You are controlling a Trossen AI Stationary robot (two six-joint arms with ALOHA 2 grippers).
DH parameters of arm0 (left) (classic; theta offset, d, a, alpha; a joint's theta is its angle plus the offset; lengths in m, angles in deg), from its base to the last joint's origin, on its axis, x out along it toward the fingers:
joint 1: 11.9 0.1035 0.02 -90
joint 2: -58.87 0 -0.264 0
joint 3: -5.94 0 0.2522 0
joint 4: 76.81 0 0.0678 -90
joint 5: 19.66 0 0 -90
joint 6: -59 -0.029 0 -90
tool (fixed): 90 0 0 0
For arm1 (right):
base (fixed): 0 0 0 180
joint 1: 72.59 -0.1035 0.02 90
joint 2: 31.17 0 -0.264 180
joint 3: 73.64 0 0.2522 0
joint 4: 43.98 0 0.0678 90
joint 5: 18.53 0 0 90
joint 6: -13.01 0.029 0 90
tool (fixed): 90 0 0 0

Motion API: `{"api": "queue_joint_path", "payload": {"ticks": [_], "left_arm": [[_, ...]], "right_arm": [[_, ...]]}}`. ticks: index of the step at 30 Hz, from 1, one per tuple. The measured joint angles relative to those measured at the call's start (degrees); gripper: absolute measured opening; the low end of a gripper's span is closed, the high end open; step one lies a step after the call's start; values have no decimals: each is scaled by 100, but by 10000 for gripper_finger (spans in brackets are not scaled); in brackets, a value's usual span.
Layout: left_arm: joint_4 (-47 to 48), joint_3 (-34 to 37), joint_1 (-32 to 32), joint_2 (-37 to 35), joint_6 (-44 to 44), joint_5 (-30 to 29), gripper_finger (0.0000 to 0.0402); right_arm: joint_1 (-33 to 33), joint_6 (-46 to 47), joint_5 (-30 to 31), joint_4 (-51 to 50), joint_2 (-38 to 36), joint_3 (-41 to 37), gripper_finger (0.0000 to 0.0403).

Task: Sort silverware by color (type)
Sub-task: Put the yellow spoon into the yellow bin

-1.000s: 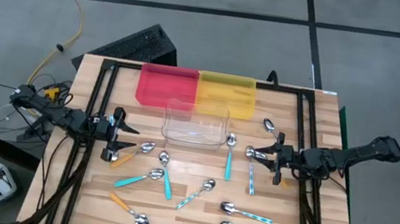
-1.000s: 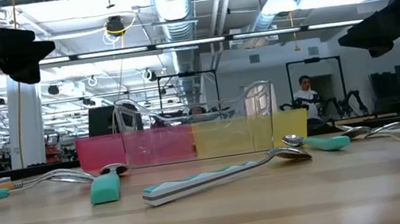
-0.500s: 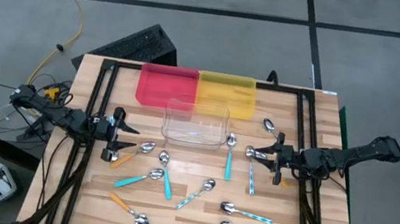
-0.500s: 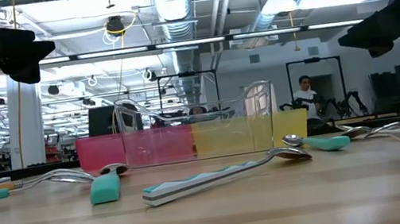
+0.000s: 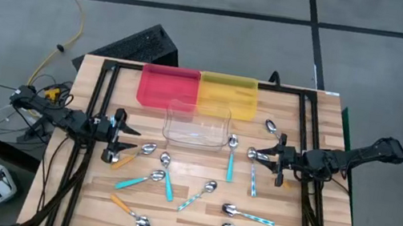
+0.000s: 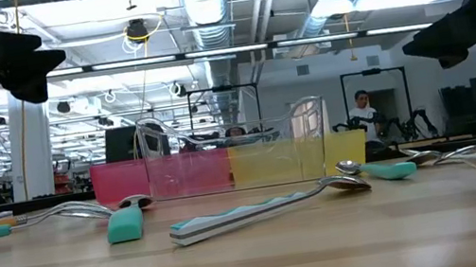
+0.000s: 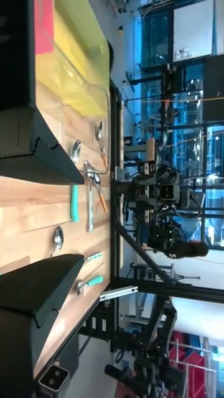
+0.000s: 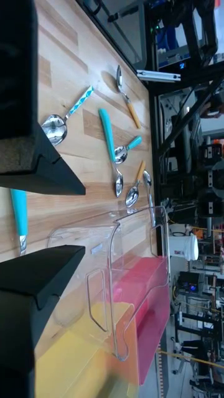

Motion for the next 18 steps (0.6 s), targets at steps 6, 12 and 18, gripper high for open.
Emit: {"api": "queue_joint_path", "payload": {"ticks": [6, 12, 18], "left_arm": [[-2, -1, 0, -2, 96, -1, 180], [-2, 0, -2, -2, 300, 2, 180], [0, 0, -2, -2, 561, 1, 180]], "right_arm": [[5, 1, 18, 14, 0, -1, 166], [-2, 358, 5, 292, 1, 1, 166], [1, 1263, 12, 599, -4, 1, 166]]}}
